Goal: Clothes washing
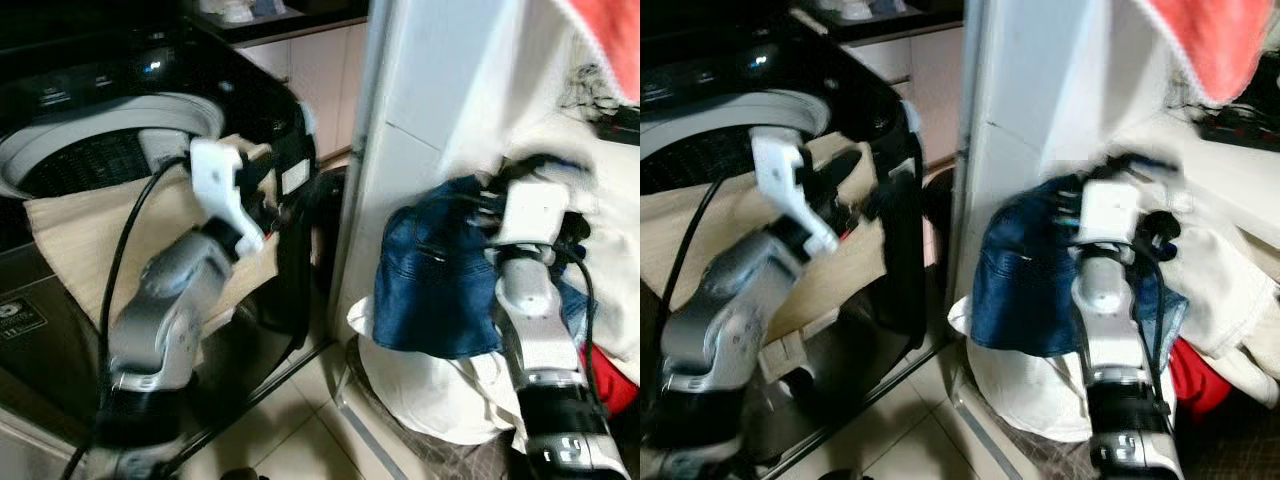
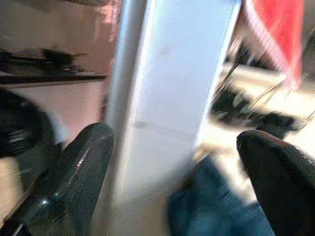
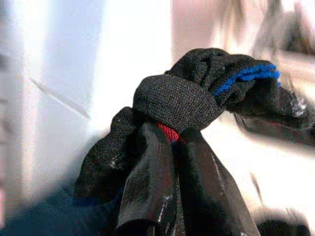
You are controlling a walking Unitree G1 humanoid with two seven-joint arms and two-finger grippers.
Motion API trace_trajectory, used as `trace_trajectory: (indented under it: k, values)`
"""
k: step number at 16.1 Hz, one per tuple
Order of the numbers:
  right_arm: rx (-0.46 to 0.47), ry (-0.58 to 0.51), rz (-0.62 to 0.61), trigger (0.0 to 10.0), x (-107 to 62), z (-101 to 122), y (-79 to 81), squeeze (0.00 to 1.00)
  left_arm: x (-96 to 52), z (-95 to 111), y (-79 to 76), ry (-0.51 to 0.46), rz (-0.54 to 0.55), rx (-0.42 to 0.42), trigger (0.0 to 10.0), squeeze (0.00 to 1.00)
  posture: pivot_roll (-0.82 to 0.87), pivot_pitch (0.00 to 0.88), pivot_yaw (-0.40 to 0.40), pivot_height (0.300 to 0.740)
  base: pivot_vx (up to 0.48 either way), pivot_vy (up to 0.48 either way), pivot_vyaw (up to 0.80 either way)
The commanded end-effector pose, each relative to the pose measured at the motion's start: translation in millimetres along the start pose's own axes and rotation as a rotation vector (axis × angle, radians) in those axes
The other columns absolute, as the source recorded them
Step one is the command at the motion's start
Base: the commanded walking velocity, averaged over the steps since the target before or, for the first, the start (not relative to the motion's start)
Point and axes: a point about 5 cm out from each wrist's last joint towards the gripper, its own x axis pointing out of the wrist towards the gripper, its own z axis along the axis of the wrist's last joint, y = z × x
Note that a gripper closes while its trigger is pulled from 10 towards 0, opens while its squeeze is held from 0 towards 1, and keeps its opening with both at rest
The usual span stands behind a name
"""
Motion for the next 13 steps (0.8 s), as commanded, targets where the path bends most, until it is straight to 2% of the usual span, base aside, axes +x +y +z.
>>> trace_trajectory:
  k: [1,3,4,5,7,11,12,13]
  values:
    - [-0.026,-0.149,0.125,0.0,-3.2,26.6,10.5,0.00,6.8,5.7,-2.9,-0.024,-0.016,-0.091,10.0,1.00,0.01,0.000,-0.016,0.740,0.000,0.000,0.00]
    - [-0.038,-0.214,0.220,0.0,-9.0,38.8,19.3,0.00,12.0,9.1,-6.3,-0.043,-0.033,-0.150,10.0,1.00,0.00,0.000,-0.010,0.740,0.000,0.000,0.00]
    - [-0.033,-0.314,0.391,0.0,-19.7,59.2,35.6,0.00,17.5,14.6,-9.9,-0.067,-0.065,-0.238,10.0,1.00,-0.01,0.000,-0.006,0.740,0.000,0.000,0.00]
    - [-0.010,-0.364,0.529,0.0,-28.8,73.9,48.9,0.00,20.6,21.5,-13.7,-0.098,-0.114,-0.320,10.0,1.00,-0.01,0.000,-0.006,0.740,0.000,0.000,0.00]
    - [0.014,-0.389,0.696,0.0,-38.6,86.4,61.0,0.00,21.7,29.4,-15.8,-0.121,-0.155,-0.415,10.0,1.00,-0.01,0.000,-0.013,0.740,0.000,0.000,0.00]
    - [-0.051,-0.449,0.842,0.0,-45.9,95.9,71.0,0.00,21.6,24.1,-16.8,-0.082,-0.138,-0.513,10.0,1.00,0.00,0.000,-0.025,0.740,0.000,0.000,0.00]
    - [-0.060,-0.445,0.861,0.0,-46.6,96.9,71.0,0.00,20.8,24.7,-17.4,-0.078,-0.145,-0.531,10.0,0.48,0.00,0.000,-0.025,0.740,0.000,0.000,0.00]
    - [-0.067,-0.444,0.867,0.0,-46.6,97.3,70.9,0.00,19.9,24.5,-17.9,-0.071,-0.150,-0.525,10.0,0.00,0.00,0.000,-0.025,0.740,0.000,0.000,0.00]
